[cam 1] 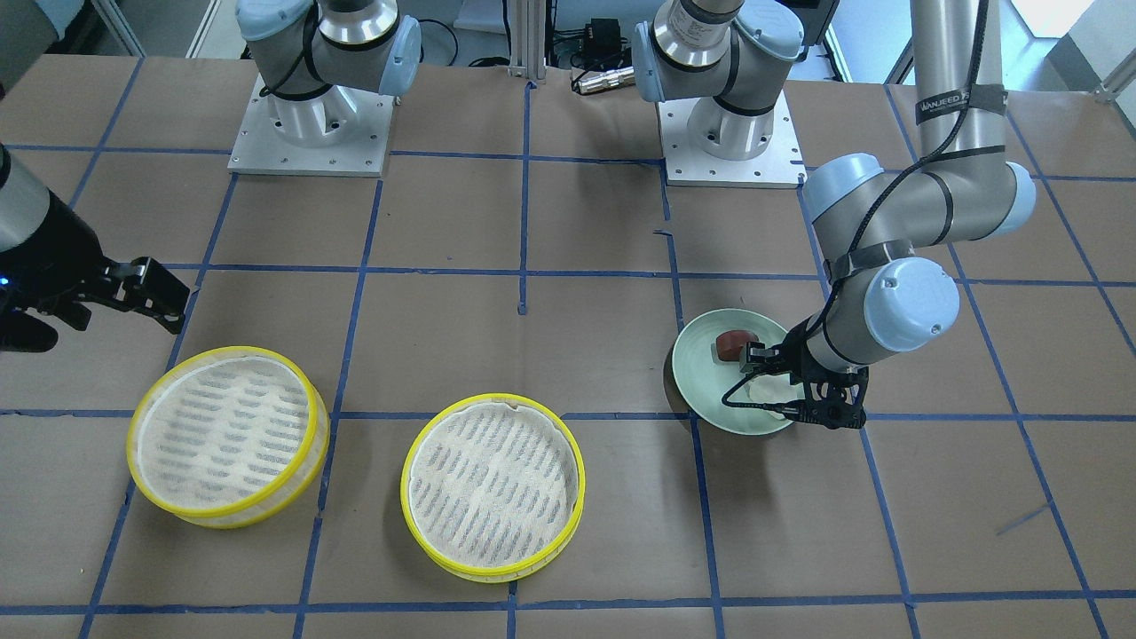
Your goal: Stack buns with steamer
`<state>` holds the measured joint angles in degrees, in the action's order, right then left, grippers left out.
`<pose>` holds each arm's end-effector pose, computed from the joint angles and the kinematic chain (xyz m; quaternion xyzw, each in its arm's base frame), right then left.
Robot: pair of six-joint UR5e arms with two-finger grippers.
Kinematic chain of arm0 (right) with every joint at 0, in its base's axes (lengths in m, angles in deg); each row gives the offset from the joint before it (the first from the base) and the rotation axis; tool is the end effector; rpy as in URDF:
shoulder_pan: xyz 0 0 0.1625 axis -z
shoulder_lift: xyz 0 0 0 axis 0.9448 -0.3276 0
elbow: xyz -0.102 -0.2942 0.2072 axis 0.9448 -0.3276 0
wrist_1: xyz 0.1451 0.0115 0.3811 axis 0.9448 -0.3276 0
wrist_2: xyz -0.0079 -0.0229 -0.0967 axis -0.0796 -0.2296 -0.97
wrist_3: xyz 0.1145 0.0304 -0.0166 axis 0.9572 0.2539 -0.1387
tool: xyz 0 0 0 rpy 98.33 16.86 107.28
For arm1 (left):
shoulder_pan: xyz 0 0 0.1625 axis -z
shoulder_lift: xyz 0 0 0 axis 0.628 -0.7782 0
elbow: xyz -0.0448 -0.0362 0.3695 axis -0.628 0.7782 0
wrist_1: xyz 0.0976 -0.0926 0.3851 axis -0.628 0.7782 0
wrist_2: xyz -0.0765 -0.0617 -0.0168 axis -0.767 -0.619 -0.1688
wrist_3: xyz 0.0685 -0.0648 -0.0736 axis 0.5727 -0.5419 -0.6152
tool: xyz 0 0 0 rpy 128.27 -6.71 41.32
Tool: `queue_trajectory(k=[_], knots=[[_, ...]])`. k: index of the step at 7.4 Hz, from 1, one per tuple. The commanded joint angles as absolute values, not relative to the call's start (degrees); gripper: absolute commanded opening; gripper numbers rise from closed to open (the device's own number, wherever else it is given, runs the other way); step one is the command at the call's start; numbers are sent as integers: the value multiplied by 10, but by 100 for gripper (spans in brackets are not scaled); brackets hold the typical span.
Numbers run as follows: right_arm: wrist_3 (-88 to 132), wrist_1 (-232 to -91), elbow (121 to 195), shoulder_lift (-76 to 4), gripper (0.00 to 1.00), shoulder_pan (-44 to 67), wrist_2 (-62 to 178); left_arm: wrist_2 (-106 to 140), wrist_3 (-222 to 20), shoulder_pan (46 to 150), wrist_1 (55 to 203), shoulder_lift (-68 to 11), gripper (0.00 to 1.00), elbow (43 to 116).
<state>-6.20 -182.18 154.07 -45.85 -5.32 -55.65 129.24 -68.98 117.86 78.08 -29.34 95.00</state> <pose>-0.0012 -0.5599 0.3436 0.0191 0.9997 0.0176 0.0001 -0.0320 -0.5256 0.1423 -0.0538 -0.9924 -0.1086 0.0218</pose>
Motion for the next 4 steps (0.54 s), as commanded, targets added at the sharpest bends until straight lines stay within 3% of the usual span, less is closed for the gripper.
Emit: queue_trajectory(k=[1,2,3,4], knots=[[-78,-1924,1580,-419,97,-26,-559,1292,-680,1178,758,-314,49,941],[-94,-1961,1594,-394,97,-11,-559,1294,-680,1179,759,-316,17,941],[-95,-1983,1604,-378,97,2,-558,1295,-680,1178,760,-314,1,941],[-96,-2000,1618,-365,96,6,-560,1287,-690,1179,763,-306,0,934]])
